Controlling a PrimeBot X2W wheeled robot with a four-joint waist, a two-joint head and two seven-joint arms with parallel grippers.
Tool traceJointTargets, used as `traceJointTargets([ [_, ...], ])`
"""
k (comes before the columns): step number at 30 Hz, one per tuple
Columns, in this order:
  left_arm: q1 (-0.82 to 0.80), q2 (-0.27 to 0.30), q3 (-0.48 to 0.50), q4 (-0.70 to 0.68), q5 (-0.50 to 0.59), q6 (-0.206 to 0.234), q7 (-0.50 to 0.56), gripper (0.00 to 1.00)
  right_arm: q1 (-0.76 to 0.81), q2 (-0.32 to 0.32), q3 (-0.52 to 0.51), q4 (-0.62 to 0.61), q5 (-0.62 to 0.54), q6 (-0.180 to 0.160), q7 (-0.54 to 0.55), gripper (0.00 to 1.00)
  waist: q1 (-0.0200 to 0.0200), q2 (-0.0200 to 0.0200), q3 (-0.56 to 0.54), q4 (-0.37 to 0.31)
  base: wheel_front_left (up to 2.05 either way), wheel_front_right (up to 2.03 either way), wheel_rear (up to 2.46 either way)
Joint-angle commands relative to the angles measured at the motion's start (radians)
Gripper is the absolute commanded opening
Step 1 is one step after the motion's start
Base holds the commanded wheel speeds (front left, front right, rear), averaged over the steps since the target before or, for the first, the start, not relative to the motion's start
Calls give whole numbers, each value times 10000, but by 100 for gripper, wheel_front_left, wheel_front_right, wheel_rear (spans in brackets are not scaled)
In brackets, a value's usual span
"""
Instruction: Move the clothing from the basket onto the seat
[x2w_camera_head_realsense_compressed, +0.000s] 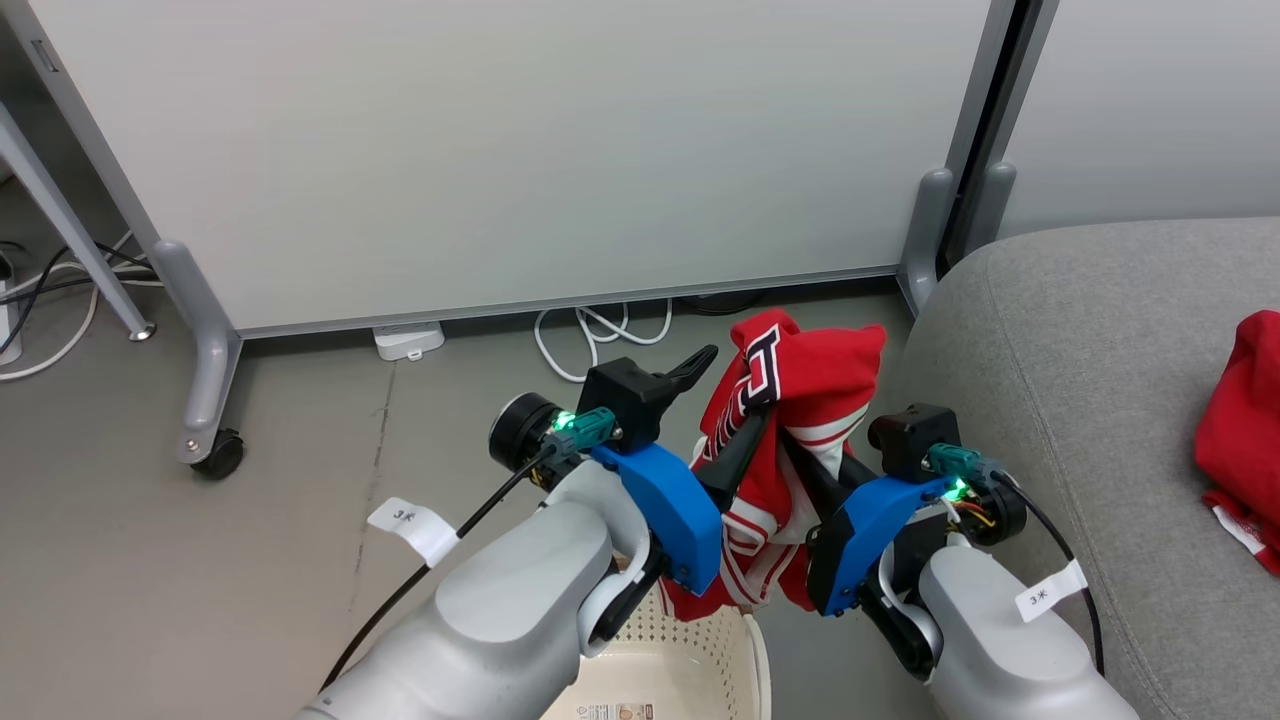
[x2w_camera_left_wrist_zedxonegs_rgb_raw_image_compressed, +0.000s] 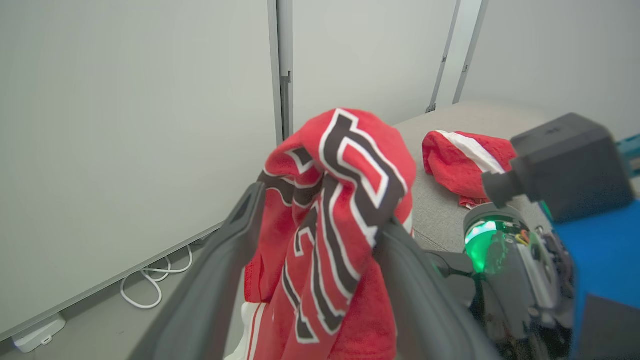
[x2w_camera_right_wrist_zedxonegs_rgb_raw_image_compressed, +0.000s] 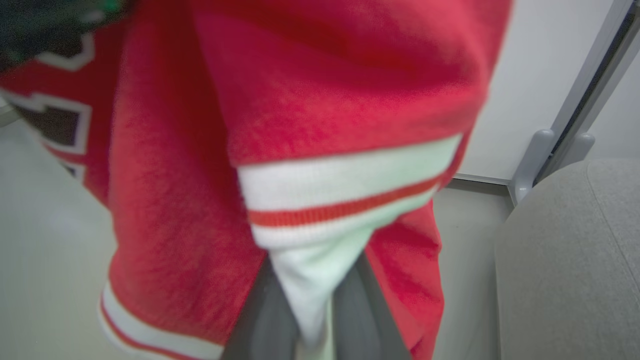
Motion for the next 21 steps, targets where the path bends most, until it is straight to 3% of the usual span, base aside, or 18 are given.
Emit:
traceJointTargets([
  [1,89,3,104,-19,87,40,-50,100,-220,-8,-47,18,78,5,-75,0,-1,0,7,-4,0,0,0],
  [12,1820,673,1585,-1590,1488,132,-43,100,-227,-7,-341,261,-83,5,-278,0,-1,0,7,9,0,0,0],
  [21,4029,1353,3451,-3596,3068,191,-43,100,-118,-7,-477,358,-129,5,-378,0,-1,0,16,30,0,0,0],
])
